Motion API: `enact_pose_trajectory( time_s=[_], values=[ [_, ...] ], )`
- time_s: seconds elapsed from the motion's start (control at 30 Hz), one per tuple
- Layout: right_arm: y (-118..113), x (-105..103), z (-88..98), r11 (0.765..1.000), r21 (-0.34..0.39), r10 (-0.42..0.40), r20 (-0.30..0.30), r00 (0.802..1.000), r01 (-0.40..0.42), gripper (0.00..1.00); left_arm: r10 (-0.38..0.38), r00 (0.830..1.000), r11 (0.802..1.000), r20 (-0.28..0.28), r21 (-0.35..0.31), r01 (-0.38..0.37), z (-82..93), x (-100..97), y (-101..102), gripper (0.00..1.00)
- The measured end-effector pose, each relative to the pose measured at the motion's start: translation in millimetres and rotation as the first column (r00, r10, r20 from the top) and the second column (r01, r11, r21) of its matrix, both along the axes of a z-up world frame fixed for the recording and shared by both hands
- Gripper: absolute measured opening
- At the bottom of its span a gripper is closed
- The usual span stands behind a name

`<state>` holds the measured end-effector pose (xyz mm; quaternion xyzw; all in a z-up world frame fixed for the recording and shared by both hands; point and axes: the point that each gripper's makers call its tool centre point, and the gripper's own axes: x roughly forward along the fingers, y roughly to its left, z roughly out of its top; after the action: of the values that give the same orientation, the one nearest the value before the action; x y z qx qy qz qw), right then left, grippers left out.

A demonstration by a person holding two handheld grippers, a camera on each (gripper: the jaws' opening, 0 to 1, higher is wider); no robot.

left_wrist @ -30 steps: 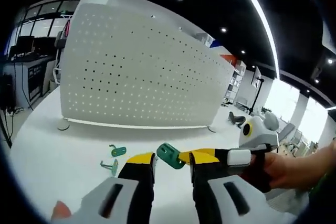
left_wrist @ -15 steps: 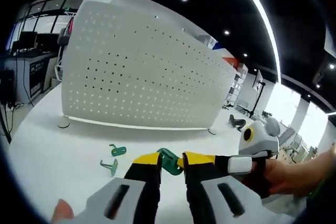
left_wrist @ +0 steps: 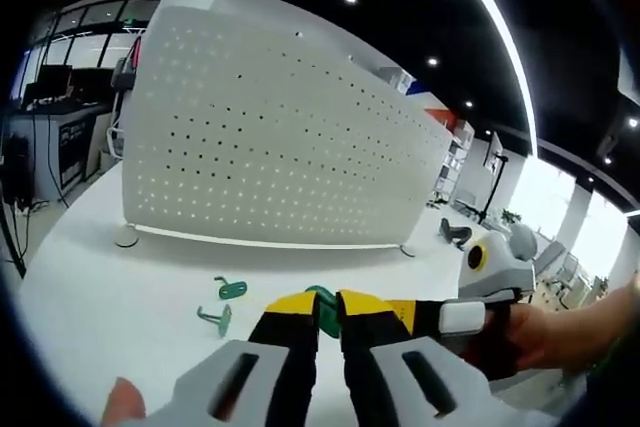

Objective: Insert the hook assembly into the mounting plate slot until the hook locks in place.

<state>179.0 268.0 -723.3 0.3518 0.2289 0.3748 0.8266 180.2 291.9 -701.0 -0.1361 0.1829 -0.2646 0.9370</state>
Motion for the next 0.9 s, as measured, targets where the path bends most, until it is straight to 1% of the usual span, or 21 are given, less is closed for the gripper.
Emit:
enact_pose_trajectory(
  time_s=[0.1, 0.43, 0.67, 0.9],
  values=[
    [2, -2, -2.4, 1.000, -0.006, 0.010, -0.007, 1.000, -0.010, 0.00, -0.006, 1.000, 1.000, -0.001, 0.000, 0.006, 0.0, -0.4, -1, 0.05],
    [6, -6, -5.3, 0.999, -0.009, 0.036, -0.021, 0.999, -0.036, 0.01, -0.009, 1.000, 1.000, 0.001, 0.012, 0.009, -0.6, -0.9, -1, 0.04],
    [13, -12, -4.2, 0.997, -0.016, 0.075, -0.009, 0.997, -0.075, 0.01, -0.005, 1.000, 1.000, 0.004, 0.014, 0.005, 0.6, -0.1, 3, 0.04],
    [13, -13, -4.6, 0.997, -0.016, 0.079, -0.011, 0.997, -0.079, 0.02, -0.009, 1.000, 1.000, -0.001, 0.014, 0.009, 0.7, -1.2, 3, 0.03]
  ],
)
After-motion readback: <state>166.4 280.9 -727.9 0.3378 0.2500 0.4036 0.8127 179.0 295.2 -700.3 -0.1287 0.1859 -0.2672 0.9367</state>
